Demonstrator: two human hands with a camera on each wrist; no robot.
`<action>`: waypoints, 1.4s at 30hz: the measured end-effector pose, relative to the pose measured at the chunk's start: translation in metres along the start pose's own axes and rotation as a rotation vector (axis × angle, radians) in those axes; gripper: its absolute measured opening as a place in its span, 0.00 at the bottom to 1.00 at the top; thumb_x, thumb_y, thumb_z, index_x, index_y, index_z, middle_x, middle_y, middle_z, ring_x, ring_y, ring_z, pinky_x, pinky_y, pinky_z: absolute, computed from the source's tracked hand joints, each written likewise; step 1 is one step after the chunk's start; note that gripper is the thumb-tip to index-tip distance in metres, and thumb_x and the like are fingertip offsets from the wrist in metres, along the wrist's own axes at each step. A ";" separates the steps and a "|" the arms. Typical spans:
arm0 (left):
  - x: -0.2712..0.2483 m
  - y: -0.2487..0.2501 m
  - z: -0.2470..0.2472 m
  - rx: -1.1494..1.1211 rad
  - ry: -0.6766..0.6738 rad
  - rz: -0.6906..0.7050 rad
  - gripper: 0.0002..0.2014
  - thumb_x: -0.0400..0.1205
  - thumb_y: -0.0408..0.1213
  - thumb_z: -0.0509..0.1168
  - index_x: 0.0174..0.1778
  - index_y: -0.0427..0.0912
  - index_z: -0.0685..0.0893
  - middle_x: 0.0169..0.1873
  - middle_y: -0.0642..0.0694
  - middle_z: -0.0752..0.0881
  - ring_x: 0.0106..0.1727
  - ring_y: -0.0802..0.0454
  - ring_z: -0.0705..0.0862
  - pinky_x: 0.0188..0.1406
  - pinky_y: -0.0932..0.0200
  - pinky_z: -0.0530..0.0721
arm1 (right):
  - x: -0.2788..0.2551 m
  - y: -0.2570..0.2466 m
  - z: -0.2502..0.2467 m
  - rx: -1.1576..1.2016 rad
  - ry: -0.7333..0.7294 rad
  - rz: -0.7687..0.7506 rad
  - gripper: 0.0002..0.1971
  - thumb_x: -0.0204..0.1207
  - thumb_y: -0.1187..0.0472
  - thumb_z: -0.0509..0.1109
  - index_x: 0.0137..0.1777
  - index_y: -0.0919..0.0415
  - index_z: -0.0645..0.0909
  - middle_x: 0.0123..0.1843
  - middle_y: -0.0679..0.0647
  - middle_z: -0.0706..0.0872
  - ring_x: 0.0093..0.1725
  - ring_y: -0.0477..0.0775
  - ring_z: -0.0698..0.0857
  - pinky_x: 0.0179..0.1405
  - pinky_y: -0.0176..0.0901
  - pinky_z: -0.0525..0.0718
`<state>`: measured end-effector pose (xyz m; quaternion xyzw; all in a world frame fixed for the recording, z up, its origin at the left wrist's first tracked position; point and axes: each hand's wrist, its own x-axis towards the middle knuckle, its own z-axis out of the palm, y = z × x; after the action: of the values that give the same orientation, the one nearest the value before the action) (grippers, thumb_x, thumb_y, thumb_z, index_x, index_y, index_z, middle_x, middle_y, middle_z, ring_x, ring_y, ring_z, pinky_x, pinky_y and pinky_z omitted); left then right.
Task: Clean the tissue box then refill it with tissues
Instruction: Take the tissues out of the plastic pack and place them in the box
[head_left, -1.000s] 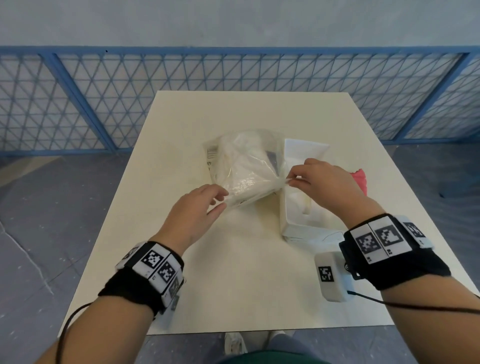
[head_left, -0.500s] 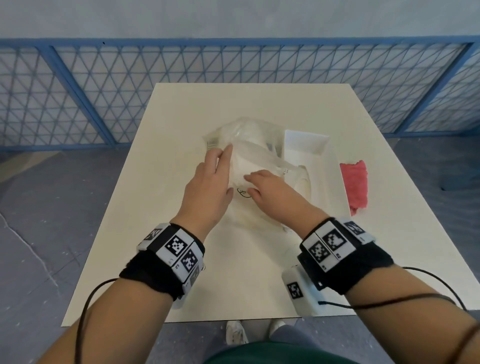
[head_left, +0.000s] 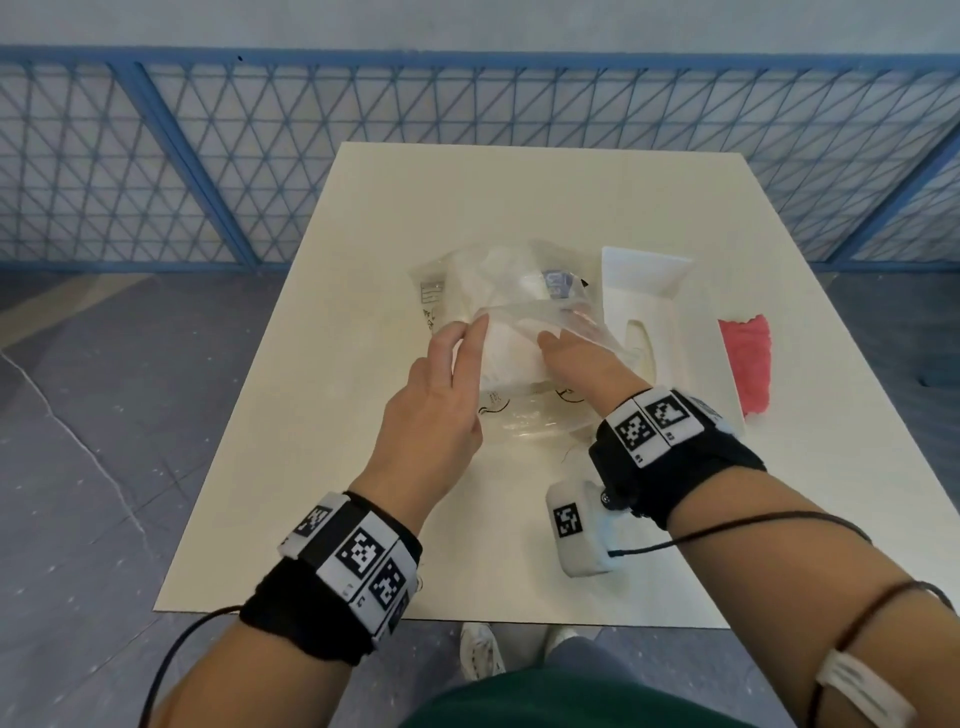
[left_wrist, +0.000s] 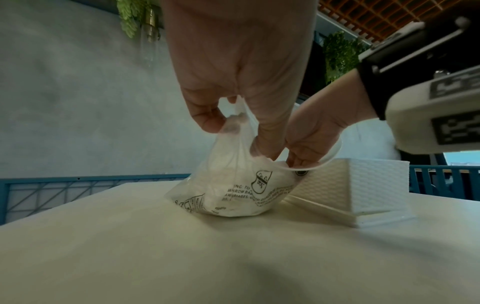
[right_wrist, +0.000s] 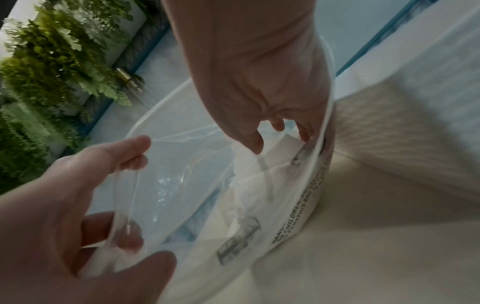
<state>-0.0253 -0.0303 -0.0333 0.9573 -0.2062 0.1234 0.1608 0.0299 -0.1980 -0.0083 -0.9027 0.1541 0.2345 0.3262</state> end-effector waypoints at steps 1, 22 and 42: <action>-0.001 0.001 0.000 -0.004 0.005 -0.005 0.51 0.62 0.26 0.75 0.80 0.43 0.57 0.68 0.44 0.62 0.46 0.40 0.83 0.20 0.56 0.82 | 0.003 0.001 0.000 0.029 -0.014 0.015 0.23 0.89 0.58 0.45 0.79 0.69 0.62 0.79 0.66 0.68 0.78 0.64 0.68 0.75 0.50 0.65; 0.001 -0.002 0.005 0.007 -0.012 0.008 0.50 0.65 0.26 0.74 0.82 0.46 0.56 0.74 0.51 0.58 0.52 0.41 0.80 0.31 0.56 0.84 | 0.021 -0.008 0.023 0.870 -0.126 0.136 0.19 0.76 0.49 0.70 0.63 0.58 0.80 0.49 0.55 0.84 0.38 0.50 0.83 0.29 0.37 0.81; -0.006 -0.007 0.012 0.160 -0.103 -0.017 0.69 0.43 0.55 0.86 0.79 0.38 0.60 0.77 0.39 0.71 0.42 0.41 0.81 0.33 0.54 0.85 | 0.012 -0.006 0.024 0.912 -0.161 0.127 0.02 0.78 0.56 0.68 0.47 0.52 0.77 0.37 0.49 0.81 0.34 0.49 0.79 0.33 0.37 0.74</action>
<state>-0.0251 -0.0261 -0.0482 0.9739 -0.1955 0.0887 0.0742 0.0349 -0.1798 -0.0279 -0.6350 0.2707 0.2316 0.6855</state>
